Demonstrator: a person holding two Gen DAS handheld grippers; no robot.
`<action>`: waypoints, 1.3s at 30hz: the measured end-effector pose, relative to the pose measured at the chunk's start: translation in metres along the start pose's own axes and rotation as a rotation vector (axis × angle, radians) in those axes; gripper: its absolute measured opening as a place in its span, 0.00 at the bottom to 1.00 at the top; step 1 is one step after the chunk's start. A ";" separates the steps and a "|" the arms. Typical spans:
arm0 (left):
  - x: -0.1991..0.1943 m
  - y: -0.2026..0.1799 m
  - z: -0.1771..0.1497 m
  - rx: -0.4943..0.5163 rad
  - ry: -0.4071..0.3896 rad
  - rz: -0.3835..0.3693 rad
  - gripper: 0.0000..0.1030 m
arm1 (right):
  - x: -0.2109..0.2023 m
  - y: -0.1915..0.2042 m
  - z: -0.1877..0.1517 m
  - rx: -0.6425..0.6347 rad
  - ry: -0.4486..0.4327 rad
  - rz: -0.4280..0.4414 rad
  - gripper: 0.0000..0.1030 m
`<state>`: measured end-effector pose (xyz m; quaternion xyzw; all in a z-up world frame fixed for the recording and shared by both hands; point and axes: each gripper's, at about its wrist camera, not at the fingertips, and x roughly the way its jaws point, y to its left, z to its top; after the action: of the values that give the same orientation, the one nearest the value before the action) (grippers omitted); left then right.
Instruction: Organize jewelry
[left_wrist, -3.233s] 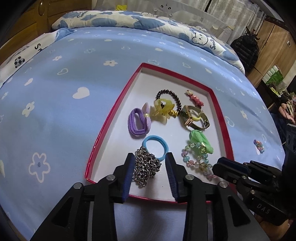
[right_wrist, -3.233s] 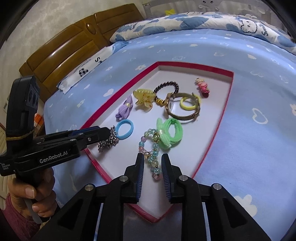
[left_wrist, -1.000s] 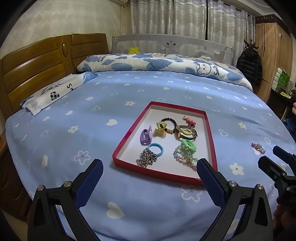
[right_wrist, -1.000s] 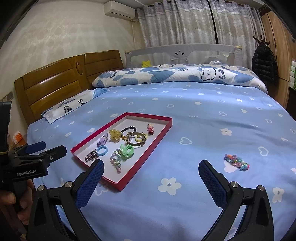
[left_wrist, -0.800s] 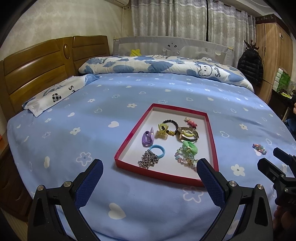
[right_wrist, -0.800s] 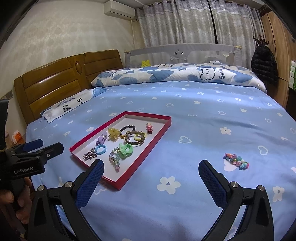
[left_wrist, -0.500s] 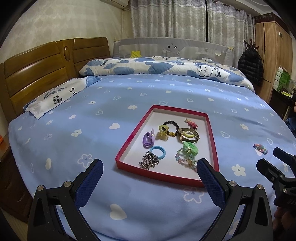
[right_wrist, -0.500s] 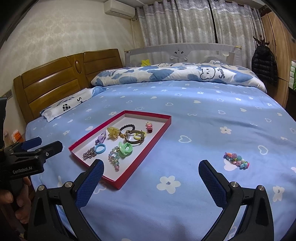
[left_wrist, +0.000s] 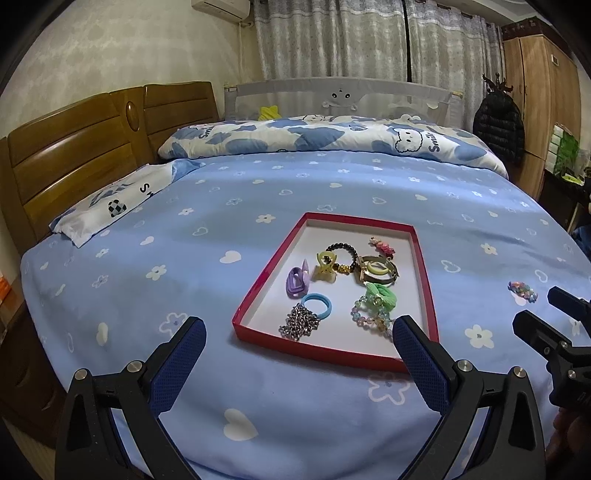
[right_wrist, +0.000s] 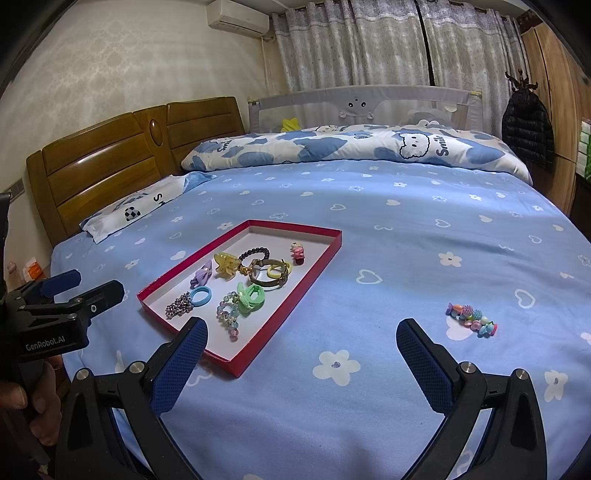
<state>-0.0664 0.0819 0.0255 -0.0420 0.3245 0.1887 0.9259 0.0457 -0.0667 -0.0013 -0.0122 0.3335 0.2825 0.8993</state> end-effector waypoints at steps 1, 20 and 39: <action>0.000 0.000 0.000 0.001 0.001 -0.001 0.99 | 0.001 0.000 0.001 0.000 0.001 -0.001 1.00; 0.000 0.001 0.000 0.007 -0.003 0.005 0.99 | 0.000 0.003 0.001 -0.004 -0.004 0.003 1.00; -0.002 0.003 0.002 0.009 -0.005 0.001 0.99 | -0.001 0.003 0.002 -0.004 -0.006 0.004 1.00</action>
<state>-0.0680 0.0841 0.0282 -0.0371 0.3230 0.1876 0.9269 0.0449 -0.0638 0.0017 -0.0126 0.3303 0.2848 0.8998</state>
